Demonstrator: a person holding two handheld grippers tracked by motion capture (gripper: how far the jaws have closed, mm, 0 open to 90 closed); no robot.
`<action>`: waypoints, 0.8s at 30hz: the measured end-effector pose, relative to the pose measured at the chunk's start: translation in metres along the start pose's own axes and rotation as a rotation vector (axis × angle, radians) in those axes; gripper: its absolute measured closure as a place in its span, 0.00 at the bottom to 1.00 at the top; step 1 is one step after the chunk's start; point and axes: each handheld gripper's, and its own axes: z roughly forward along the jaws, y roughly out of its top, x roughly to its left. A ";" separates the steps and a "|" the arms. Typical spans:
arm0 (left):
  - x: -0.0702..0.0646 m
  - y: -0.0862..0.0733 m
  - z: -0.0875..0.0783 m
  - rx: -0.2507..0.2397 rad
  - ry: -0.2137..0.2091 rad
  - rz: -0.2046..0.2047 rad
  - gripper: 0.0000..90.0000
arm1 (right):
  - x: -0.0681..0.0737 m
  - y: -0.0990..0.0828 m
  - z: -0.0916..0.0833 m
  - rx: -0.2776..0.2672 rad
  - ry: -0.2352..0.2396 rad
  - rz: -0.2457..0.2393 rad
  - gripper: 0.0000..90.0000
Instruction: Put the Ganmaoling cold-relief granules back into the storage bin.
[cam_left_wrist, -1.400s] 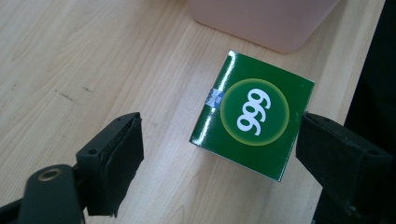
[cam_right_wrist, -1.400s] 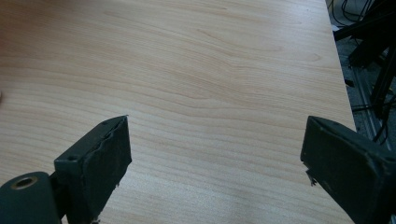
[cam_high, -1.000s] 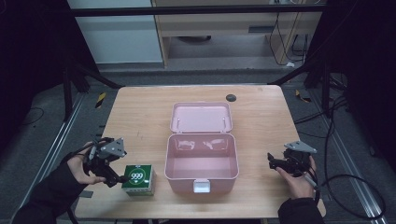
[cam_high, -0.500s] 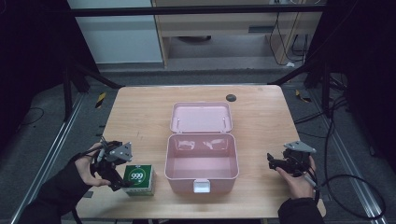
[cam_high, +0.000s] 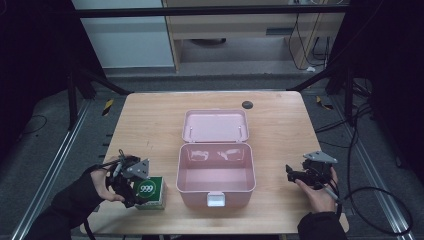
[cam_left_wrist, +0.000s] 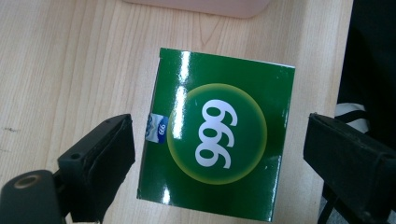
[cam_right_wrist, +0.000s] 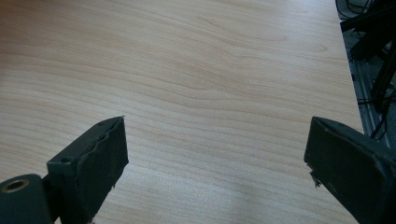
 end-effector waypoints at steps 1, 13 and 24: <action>0.000 0.000 0.001 0.001 0.000 0.001 0.09 | 0.000 0.000 0.000 0.000 0.000 0.001 0.07; 0.003 0.001 0.008 0.032 -0.017 0.020 0.07 | 0.000 0.000 0.001 0.008 -0.005 -0.009 0.07; 0.007 0.003 0.021 0.046 -0.035 0.045 0.07 | 0.001 0.000 0.002 0.021 -0.005 -0.015 0.06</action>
